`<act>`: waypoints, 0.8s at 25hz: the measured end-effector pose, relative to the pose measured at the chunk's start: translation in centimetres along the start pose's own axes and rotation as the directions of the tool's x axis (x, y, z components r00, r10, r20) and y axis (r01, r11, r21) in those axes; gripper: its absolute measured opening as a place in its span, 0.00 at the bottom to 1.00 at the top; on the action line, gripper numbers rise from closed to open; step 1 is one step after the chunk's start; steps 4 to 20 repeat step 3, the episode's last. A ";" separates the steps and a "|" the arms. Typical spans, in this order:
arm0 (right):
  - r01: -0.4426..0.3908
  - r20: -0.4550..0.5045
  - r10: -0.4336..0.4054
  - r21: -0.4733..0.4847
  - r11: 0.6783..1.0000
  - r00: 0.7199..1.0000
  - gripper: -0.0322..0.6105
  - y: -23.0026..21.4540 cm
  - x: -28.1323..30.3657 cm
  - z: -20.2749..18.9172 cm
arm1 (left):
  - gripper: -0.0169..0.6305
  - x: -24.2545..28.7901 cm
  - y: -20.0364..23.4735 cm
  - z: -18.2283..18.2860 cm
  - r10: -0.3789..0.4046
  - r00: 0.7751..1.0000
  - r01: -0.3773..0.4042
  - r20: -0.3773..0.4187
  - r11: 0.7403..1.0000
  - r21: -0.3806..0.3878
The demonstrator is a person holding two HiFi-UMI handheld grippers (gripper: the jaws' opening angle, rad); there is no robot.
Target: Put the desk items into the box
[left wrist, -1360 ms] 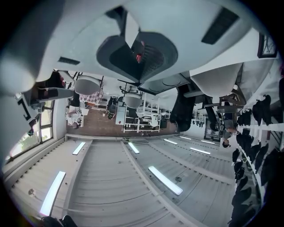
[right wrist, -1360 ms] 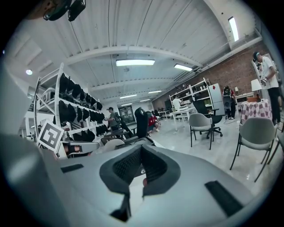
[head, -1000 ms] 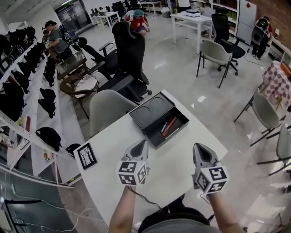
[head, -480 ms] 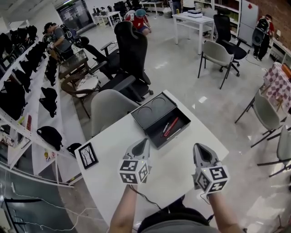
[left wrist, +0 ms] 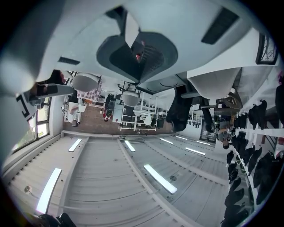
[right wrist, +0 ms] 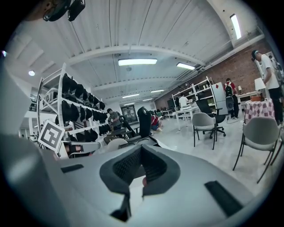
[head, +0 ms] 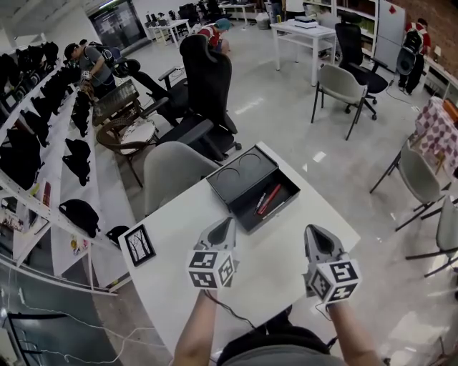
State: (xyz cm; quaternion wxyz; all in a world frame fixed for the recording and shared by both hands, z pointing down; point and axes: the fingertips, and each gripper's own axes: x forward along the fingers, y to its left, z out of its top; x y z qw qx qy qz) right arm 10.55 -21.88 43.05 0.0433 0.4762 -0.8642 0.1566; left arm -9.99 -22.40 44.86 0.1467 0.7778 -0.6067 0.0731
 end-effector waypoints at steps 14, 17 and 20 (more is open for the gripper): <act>-0.005 -0.002 0.005 -0.004 1.000 1.000 0.05 0.0 -0.1 -0.2 | 0.04 0.0 0.0 0.0 0.002 1.000 -0.002 0.002 1.000 0.002; -0.005 -0.002 0.005 -0.004 1.000 1.000 0.05 0.0 -0.1 -0.2 | 0.04 0.0 0.0 0.0 0.002 1.000 -0.002 0.002 1.000 0.002; -0.005 -0.002 0.005 -0.004 1.000 1.000 0.05 0.0 -0.1 -0.2 | 0.04 0.0 0.0 0.0 0.002 1.000 -0.002 0.002 1.000 0.002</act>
